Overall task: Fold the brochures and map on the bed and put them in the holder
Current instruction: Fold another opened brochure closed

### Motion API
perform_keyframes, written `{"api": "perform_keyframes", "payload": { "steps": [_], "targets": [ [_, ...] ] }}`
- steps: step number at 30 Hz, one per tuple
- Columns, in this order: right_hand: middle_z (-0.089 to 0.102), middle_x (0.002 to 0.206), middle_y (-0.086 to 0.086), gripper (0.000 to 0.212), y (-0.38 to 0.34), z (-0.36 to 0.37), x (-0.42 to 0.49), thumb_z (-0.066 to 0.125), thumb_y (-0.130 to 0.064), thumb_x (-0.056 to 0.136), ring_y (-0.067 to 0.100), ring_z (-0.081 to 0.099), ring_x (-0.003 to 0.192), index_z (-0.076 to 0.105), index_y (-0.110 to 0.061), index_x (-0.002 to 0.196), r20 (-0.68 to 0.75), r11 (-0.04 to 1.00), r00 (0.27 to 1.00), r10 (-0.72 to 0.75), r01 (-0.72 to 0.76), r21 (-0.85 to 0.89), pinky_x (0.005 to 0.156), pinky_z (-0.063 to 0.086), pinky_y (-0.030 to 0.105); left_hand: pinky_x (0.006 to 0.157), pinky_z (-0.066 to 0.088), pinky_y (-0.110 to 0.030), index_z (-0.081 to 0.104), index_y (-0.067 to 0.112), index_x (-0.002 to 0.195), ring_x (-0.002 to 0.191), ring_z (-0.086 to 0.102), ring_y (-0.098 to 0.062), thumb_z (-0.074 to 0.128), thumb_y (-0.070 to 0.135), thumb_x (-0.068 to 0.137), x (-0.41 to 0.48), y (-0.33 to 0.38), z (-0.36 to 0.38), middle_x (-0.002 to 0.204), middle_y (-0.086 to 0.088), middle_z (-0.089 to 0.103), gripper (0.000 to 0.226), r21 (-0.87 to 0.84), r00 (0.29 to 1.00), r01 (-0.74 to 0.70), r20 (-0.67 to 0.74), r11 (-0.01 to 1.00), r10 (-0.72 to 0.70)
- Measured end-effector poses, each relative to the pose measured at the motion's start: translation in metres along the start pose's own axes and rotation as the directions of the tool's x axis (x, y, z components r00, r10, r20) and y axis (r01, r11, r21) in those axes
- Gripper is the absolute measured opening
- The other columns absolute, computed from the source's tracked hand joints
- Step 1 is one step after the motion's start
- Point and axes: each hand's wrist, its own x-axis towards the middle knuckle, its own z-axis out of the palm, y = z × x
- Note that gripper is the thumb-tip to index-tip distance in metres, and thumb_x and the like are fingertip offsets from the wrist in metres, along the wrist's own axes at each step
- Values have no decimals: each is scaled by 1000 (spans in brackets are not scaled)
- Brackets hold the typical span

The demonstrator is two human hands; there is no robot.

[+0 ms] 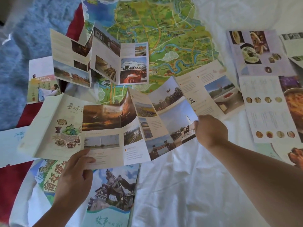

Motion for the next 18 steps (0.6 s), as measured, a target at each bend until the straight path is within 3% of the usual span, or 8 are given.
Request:
{"api": "perform_keyframes", "payload": {
  "steps": [4, 8, 10, 13, 16, 18],
  "targets": [
    [61, 101, 3, 17, -5, -13, -14, 41, -26, 99, 26, 61, 90, 55, -16, 100, -19, 994, 993, -114, 114, -5, 66, 35, 28, 57, 57, -44, 67, 2, 90, 92, 62, -40, 63, -24, 67, -1, 5, -5, 120, -15, 61, 35, -16, 1000, 25, -3, 1000, -25],
    [57, 88, -2, 17, -12, -27, -41, 44, -32, 96, 24, 55, 77, 39, -24, 81, -28, 986, 986, -163, 164, 41, 61, 31, 28, 56, 57, -44, 67, 2, 93, 96, 62, -40, 62, -24, 66, 0, 11, -10, 122, -15, 61, 38, -16, 999, 40, -5, 999, -40],
    [55, 80, -4, 22, -7, -37, -53, 45, -32, 95, 23, 58, 77, 37, -23, 77, -29, 988, 988, -152, 153, 36, 59, 31, 28, 59, 58, -46, 66, 2, 93, 100, 61, -40, 62, -24, 66, 1, 15, -13, 123, -15, 61, 38, -19, 999, 40, 0, 999, -40],
    [40, 60, -10, 35, 13, -54, -69, 46, -29, 94, 11, 43, 56, 30, -23, 63, -23, 995, 997, -69, 70, 75, 49, 25, 26, 61, 59, -49, 67, 1, 93, 100, 62, -40, 62, -25, 66, 1, 20, -18, 122, -16, 62, 37, -19, 1000, 11, 12, 1000, -11],
    [38, 52, -8, 39, 38, -70, -92, 48, -27, 93, 5, 38, 47, 30, -25, 59, -1, 994, 1000, 31, -31, 103, 44, 21, 24, 57, 57, -36, 68, 5, 93, 98, 64, -35, 64, -21, 68, 2, 27, -20, 125, -12, 62, 37, -32, 998, -26, 47, 999, 27],
    [41, 51, -7, 38, 54, -79, -110, 49, -28, 93, 5, 41, 47, 33, -25, 59, 12, 994, 996, 83, -84, 68, 44, 23, 23, 53, 48, -23, 68, 10, 95, 96, 64, -30, 65, -17, 68, 3, 34, -20, 127, -7, 62, 38, -34, 994, -46, 93, 998, 49]
  ]
}}
